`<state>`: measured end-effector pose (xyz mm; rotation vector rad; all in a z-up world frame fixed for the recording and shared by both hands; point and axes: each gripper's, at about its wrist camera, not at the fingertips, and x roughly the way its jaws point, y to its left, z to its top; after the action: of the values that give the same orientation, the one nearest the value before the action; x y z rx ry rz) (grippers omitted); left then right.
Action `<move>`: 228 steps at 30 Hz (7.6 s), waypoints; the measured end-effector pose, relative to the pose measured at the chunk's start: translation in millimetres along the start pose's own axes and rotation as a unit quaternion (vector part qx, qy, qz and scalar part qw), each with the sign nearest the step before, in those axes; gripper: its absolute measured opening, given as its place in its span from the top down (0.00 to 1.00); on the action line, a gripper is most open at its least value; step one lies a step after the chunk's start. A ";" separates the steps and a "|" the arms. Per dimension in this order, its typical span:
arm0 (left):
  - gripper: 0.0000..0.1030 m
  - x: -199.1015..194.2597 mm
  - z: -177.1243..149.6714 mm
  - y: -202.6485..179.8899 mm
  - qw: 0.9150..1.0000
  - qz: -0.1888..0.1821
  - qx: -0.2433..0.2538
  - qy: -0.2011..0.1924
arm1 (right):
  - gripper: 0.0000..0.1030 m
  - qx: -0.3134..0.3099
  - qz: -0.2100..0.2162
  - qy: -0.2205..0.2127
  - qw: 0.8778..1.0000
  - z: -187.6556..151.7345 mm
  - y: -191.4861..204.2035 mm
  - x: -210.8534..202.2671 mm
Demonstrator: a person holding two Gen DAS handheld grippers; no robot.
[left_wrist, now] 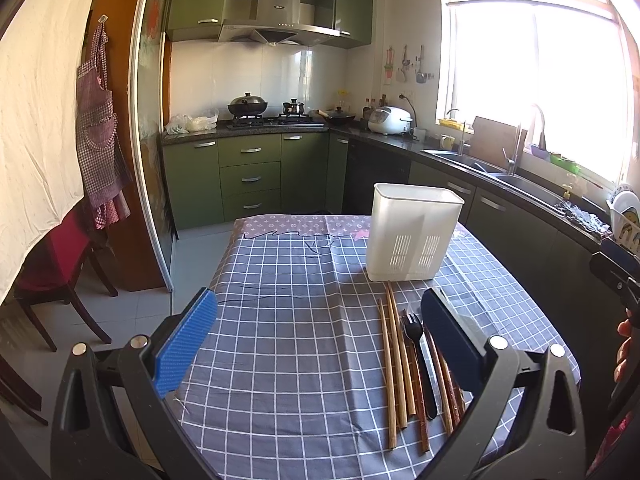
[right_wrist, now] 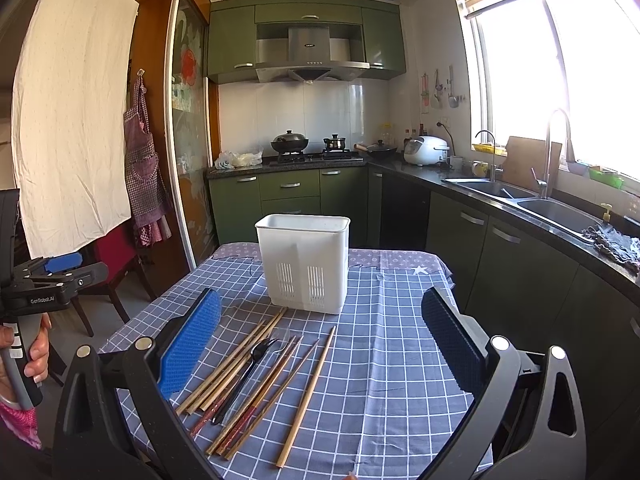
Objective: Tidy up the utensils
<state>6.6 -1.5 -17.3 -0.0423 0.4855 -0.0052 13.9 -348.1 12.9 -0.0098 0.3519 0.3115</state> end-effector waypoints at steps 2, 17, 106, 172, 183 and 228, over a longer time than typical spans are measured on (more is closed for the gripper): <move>0.06 0.5 -0.8 -0.3 1.000 0.000 0.000 0.001 | 0.04 -0.001 0.000 0.001 1.000 0.4 0.2 0.8; 0.06 3.6 -2.2 -1.4 1.000 -0.002 0.002 0.007 | 0.04 0.001 0.000 0.005 1.000 0.1 0.0 3.5; 0.84 252.7 -45.8 -133.6 0.906 -0.090 0.002 0.413 | 0.04 0.043 -0.016 0.274 0.961 -46.6 -75.4 150.0; 0.92 207.9 -6.4 -50.6 0.941 -0.122 -0.030 0.313 | 0.87 0.067 0.067 0.506 0.857 -62.8 58.5 301.0; 0.92 195.5 20.9 -46.1 0.950 -0.125 -0.031 0.283 | 0.91 0.150 0.135 0.442 0.874 -55.2 30.6 275.9; 0.64 200.4 134.5 -69.8 0.995 -0.096 -0.034 -0.017 | 0.91 0.199 0.170 0.128 0.957 126.7 -58.7 198.0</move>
<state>247.0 -69.0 11.0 -0.1553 0.4459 -0.1753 250.9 -336.8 61.9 0.4141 0.6719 0.5787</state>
